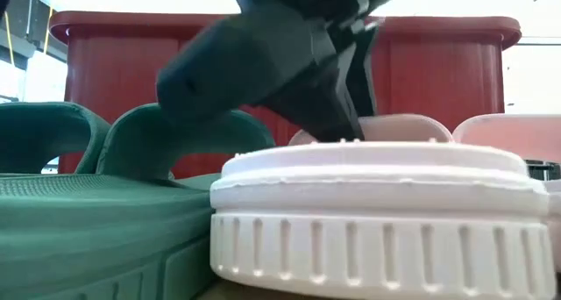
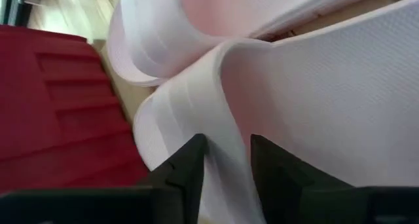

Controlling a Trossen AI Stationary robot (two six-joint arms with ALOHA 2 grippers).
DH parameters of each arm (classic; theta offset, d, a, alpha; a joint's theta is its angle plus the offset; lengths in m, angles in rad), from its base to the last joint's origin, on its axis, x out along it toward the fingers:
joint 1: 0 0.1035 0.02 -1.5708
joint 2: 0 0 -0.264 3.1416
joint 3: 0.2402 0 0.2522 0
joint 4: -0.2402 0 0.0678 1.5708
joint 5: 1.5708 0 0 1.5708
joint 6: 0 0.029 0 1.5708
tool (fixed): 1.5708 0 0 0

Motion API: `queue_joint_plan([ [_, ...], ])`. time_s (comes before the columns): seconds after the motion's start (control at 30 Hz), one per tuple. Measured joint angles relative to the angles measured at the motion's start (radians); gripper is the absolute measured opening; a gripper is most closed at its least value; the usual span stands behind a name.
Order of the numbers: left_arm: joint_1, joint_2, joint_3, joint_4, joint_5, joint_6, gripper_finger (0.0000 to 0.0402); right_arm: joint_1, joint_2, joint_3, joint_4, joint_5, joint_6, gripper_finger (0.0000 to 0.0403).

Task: Pick and place slides into bin
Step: Put the pink slide into the red bin

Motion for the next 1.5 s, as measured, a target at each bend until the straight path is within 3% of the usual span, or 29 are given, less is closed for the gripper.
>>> queue_joint_plan([
  [0.27,-0.023,-0.008,0.006,-0.005,0.034,-0.031,0.0008,0.0,0.0,0.0,-0.005,0.006,-0.001,0.016],
  [0.47,-0.051,-0.006,0.137,-0.134,0.026,-0.017,0.0006,0.0,0.0,0.0,-0.005,0.005,-0.003,0.016],
  [0.73,-0.06,-0.011,0.469,-0.35,0.032,0.012,0.0005,0.0,0.0,0.0,-0.004,-0.017,-0.015,0.016],
  [0.97,-0.056,-0.171,0.428,-0.287,0.043,-0.037,0.0003,0.004,0.0,0.0,-0.003,-0.025,-0.021,0.016],
  [1.17,-0.052,-0.264,0.426,-0.269,-0.045,-0.049,0.0002,0.008,0.0,0.0,0.011,-0.022,-0.055,0.016],
  [1.5,0.014,-0.363,0.426,-0.269,-0.356,0.075,0.0001,0.008,0.0,0.0,0.008,0.007,-0.183,0.016],
])
